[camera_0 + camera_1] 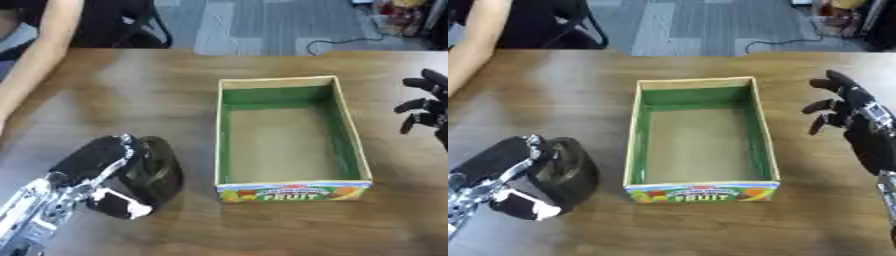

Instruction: Pick up objects on the table and place them in the box.

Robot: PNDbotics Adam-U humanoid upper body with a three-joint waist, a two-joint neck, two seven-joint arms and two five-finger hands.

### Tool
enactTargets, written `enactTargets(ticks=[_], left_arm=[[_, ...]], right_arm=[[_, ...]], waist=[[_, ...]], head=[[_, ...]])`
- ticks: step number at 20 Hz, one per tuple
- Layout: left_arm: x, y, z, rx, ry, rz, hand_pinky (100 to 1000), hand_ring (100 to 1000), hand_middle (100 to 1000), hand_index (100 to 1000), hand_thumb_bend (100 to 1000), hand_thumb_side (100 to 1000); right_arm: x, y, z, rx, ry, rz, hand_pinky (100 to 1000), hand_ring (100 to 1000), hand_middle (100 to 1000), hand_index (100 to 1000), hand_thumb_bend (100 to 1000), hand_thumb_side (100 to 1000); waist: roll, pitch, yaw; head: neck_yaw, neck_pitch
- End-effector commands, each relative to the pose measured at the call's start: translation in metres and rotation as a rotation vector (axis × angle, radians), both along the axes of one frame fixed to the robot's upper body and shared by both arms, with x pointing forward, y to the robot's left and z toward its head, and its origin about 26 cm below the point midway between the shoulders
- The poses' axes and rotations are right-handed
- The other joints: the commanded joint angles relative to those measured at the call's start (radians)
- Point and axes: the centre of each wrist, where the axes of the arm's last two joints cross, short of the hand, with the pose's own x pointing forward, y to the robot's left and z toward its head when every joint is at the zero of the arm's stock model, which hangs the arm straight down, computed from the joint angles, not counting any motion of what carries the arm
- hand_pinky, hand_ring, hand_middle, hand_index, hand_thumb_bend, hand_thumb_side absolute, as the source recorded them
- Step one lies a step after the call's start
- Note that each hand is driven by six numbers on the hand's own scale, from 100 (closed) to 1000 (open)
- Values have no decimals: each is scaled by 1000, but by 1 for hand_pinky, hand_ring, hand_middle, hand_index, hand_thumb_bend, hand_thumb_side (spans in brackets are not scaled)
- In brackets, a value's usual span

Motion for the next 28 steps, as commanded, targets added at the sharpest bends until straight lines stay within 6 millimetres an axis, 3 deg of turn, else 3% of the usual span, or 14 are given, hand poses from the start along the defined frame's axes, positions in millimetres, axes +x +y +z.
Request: enactTargets(ticks=[1,21,28], left_arm=[[0,-5,-11,9,80,-50,100,100,318,540,668,272],[5,-13,-18,-3,138,-100,100,100,296,491,722,238],[12,-18,-35,-68,315,25,100,100,256,442,784,238]], right_arm=[[1,0,13,-13,-36,4,462,686,880,1000,100,1000],[1,0,13,-18,-36,7,462,686,880,1000,100,1000],[2,1,12,-22,-31,12,463,687,881,1000,100,1000]], waist=[[-5,-7,-5],[-3,-3,-9],[1,-7,-12]], head=[[8,-7],[3,-5],[3,-3]])
